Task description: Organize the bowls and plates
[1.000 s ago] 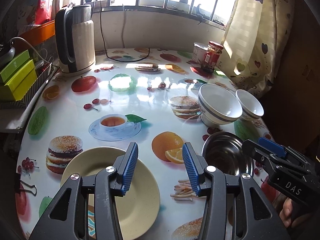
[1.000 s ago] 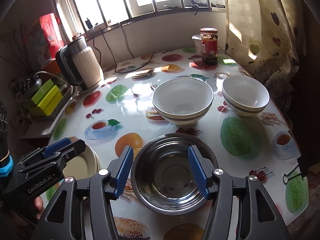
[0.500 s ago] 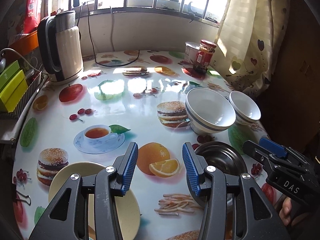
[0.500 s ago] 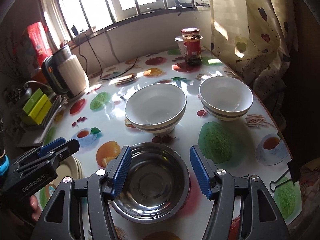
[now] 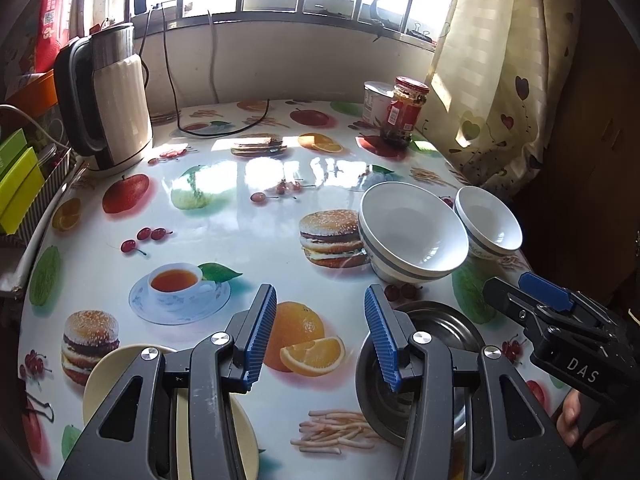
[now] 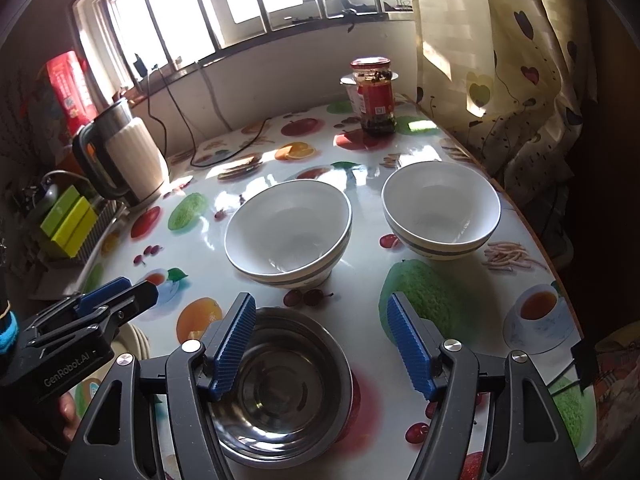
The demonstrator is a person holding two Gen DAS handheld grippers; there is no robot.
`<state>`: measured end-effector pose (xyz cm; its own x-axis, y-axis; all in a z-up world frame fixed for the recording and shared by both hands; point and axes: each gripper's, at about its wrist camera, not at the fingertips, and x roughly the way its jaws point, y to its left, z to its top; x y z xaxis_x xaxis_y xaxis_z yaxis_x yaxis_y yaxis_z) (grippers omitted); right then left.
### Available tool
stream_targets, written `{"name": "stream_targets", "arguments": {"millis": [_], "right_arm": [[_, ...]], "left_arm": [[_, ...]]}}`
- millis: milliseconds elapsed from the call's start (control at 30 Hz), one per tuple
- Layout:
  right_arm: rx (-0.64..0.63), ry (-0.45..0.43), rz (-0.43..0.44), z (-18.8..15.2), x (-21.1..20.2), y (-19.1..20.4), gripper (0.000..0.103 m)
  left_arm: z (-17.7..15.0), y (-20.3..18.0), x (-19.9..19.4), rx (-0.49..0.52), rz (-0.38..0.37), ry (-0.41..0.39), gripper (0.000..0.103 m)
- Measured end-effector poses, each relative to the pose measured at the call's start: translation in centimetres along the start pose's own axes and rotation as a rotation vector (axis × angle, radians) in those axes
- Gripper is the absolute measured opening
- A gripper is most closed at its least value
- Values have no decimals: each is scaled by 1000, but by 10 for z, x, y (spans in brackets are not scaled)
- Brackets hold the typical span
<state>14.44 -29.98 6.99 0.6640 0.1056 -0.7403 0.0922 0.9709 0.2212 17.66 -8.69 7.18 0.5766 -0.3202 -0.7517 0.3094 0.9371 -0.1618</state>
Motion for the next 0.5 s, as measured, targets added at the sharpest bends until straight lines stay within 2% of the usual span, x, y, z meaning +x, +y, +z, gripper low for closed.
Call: {"name": "stream_targets", "arguments": {"millis": [200, 300, 400, 500], "right_arm": [[10, 3, -13, 9, 8, -7, 69], [13, 2, -2, 10, 8, -9, 69], [4, 19, 51, 6, 10, -3, 69], [-33, 55, 133, 0, 15, 16, 69]], "left_arm": [[8, 1, 8, -21, -20, 9, 47], [6, 9, 4, -17, -6, 0, 47], [-2, 33, -10, -47, 23, -8, 47], [-16, 67, -27, -82, 87, -6, 47]]}}
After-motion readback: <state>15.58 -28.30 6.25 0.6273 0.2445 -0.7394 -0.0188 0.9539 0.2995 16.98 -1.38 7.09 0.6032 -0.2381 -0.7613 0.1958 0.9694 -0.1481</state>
